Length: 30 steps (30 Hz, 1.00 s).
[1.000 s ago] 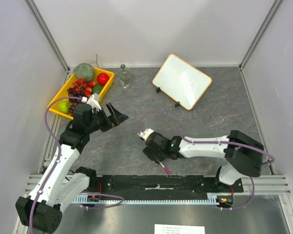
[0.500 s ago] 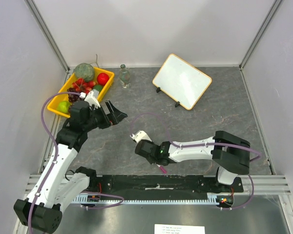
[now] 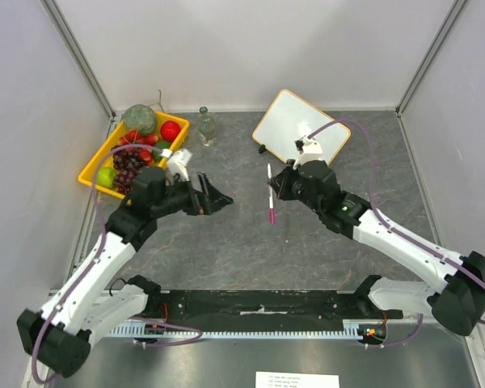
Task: Write a sentence on the whiteboard
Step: Pick up the whiteboard marker at the center of the board.
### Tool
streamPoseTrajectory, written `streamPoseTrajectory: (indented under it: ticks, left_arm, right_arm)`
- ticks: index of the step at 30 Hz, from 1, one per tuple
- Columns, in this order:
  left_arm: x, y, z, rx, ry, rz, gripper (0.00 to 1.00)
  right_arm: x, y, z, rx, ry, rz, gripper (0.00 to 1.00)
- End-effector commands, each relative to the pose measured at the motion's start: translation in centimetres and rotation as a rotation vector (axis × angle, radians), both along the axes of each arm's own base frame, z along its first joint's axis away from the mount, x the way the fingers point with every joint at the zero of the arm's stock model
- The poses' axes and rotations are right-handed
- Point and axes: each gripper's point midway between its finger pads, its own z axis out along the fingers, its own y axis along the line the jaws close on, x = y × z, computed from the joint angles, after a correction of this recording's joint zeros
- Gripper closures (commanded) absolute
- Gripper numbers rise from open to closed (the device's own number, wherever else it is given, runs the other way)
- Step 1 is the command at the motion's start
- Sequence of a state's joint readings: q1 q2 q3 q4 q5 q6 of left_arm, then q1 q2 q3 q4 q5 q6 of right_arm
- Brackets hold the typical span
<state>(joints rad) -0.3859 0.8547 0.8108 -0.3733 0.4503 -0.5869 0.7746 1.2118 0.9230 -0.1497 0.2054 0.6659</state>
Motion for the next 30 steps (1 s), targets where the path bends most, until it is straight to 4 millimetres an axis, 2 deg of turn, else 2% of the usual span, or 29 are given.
streamPoseTrajectory:
  ticks: [1,4,6,11,14,17,18,19,21,23,25,27,30]
  left_arm:
    - [-1.2,-6.6,1.7,-0.104,-0.073,-0.214,0.0]
    - [-1.4,-10.3,2.1,-0.165,-0.079,-0.307,0.0]
    - [-1.2,-12.0,1.9,-0.172,-0.08,-0.337,0.01]
    - [-0.9,-15.0,0.7,-0.162,-0.054,-0.396,0.17]
    - [-1.2,-15.8,0.6,-0.176,-0.047,-0.427,0.42]
    - [-1.4,-15.8,0.5,-0.178,-0.048,-0.429,0.86]
    - [-1.4,-15.6,0.8,-0.181,-0.056,-0.424,0.95]
    - [-1.5,-15.4,0.9,-0.178,-0.062,-0.416,0.98]
    - [-1.6,-14.7,1.8,-0.17,-0.093,-0.395,0.98]
    - [-1.7,-13.8,2.4,-0.136,-0.119,-0.38,0.98]
    - [-2.3,-12.8,2.7,-0.075,-0.127,-0.386,0.98]
    - [-3.2,-12.0,3.4,-0.016,-0.143,-0.432,0.98]
    - [-5.2,-10.4,4.0,0.086,-0.124,-0.52,0.98]
  right_arm:
    - [-0.4,0.9,3.3,0.223,-0.003,0.019,1.0]
    - [-0.6,1.0,4.4,0.267,-0.009,0.028,1.0]
    - [-0.8,1.1,4.8,0.288,-0.005,0.037,1.0]
    - [-1.1,0.8,5.3,0.34,0.009,0.028,1.0]
    - [-1.2,0.4,5.5,0.355,0.009,0.016,1.0]
    - [-1.1,0.2,5.7,0.364,0.01,0.015,1.0]
    - [-1.2,0.3,5.8,0.364,0.01,0.023,0.94]
    - [-1.3,0.4,5.7,0.361,0.013,0.032,0.85]
    - [-1.3,0.5,5.9,0.347,0.005,0.067,0.58]
    - [-1.2,0.1,6.4,0.306,-0.023,0.1,0.25]
    - [-0.9,-0.7,7.3,0.255,-0.066,0.128,0.03]
    - [-0.8,-1.4,8.8,0.212,-0.126,0.179,0.02]
    - [-1.5,-1.2,11.9,0.171,-0.216,0.351,0.02]
